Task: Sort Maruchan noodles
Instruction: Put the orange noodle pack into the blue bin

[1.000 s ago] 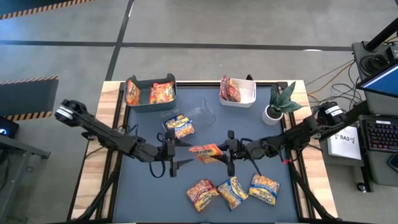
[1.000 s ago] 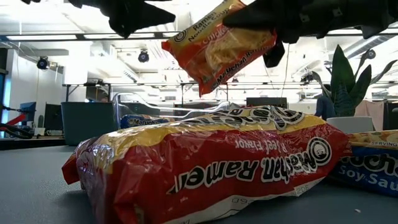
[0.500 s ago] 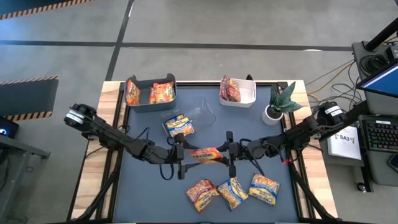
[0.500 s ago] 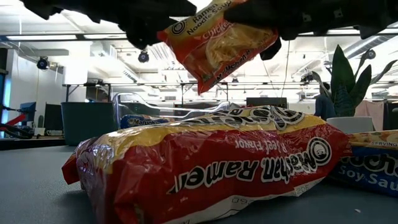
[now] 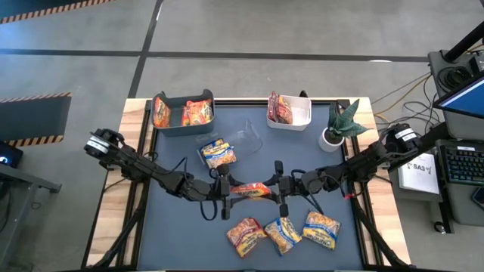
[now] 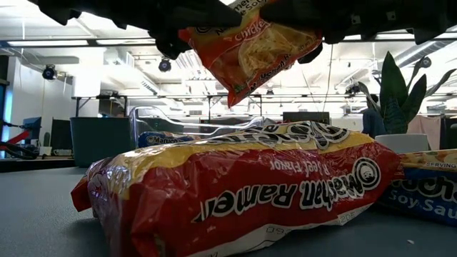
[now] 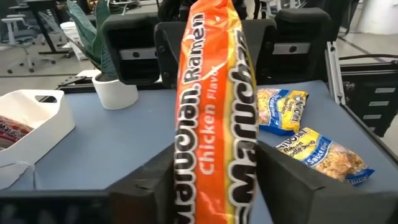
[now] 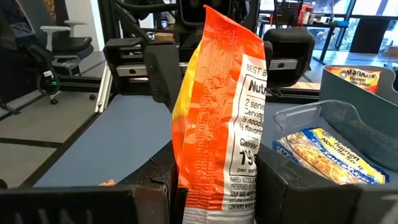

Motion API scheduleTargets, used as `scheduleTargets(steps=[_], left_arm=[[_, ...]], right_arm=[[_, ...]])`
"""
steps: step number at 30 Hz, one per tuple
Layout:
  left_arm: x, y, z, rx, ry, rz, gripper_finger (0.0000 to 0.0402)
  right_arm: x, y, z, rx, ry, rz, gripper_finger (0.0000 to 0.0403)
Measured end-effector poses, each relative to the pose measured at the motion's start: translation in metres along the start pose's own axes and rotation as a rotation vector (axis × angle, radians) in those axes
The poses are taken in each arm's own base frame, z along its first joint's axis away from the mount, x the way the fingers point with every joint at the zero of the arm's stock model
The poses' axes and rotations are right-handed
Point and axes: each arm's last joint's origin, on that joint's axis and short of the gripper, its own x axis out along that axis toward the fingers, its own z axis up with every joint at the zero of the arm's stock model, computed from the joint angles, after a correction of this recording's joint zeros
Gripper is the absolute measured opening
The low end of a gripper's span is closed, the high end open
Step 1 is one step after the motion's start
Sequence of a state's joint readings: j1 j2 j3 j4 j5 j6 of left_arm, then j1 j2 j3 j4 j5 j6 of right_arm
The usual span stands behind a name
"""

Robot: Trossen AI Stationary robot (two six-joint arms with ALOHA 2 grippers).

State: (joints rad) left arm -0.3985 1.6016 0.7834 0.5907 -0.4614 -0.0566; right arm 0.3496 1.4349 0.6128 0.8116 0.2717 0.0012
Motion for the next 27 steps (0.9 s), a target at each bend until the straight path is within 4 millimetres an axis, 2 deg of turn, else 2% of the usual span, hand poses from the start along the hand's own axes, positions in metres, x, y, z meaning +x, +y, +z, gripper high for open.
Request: scheduleTargets(steps=[4,8,17,27], left_arm=[[0.0,0.0,0.0,0.002,0.0,0.001,0.0118],[0.0,0.0,0.0,-0.002,-0.001,0.001,0.0087],[-0.001,0.0,0.001,-0.003,0.002,0.0,0.0091],[-0.016,0.007,0.015,-0.002,0.034,0.004,0.0091]], right_arm=[[0.0,0.0,0.0,-0.001,0.001,0.0,0.0125],[0.0,0.0,0.0,0.004,-0.002,-0.011,0.0148],[-0.001,-0.001,0.003,0.019,-0.009,-0.023,0.0208],[-0.022,-0.007,0.034,0.023,-0.072,-0.023,0.0256]])
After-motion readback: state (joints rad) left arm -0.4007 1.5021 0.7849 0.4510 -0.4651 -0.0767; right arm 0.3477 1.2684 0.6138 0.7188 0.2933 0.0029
